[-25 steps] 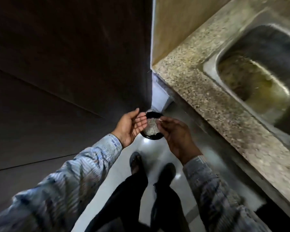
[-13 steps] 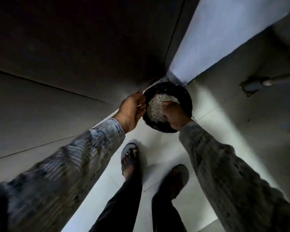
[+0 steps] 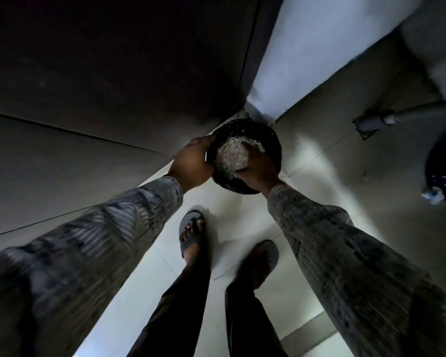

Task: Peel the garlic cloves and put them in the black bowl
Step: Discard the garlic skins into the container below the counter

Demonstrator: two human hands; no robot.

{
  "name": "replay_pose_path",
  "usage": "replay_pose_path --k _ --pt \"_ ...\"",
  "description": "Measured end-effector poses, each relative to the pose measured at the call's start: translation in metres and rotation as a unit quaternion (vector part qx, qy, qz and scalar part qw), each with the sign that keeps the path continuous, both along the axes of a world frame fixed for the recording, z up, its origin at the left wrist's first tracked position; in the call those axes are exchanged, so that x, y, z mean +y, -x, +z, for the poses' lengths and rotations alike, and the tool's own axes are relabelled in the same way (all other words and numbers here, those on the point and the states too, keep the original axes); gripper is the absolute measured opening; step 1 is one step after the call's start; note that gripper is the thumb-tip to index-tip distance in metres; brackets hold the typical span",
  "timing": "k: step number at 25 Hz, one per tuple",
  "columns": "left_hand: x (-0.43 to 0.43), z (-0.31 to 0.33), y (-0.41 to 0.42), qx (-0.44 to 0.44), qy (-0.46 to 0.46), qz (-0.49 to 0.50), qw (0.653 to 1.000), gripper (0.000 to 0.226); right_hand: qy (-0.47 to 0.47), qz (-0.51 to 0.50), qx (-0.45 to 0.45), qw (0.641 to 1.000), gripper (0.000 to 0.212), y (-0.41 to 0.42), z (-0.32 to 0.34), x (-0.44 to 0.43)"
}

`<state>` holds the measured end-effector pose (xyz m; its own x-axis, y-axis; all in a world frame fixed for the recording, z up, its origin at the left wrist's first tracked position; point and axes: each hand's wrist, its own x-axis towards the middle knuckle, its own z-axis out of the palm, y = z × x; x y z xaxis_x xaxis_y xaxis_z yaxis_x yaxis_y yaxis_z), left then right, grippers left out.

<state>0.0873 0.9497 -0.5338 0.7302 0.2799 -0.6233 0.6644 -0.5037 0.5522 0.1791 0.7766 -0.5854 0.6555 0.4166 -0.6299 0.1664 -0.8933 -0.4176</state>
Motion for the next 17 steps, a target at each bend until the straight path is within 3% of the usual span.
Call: replay_pose_path --k 2,7,13,17 --pt "-0.002 0.047 -0.002 0.022 -0.049 -0.061 0.997 0.08 -0.003 0.02 0.047 0.999 0.099 0.002 0.048 -0.003" --pt "-0.022 0.169 0.005 0.05 -0.149 -0.137 0.978 0.083 -0.027 0.085 0.013 0.996 0.101 0.013 0.184 -0.016" --pt "-0.043 0.357 0.01 -0.015 -0.197 -0.16 0.967 0.091 -0.086 0.096 -0.094 0.987 0.097 0.028 0.386 -0.038" --pt "-0.052 0.45 0.007 -0.051 -0.217 -0.205 0.953 0.099 -0.079 0.093 -0.131 0.984 0.1 0.041 0.48 -0.066"
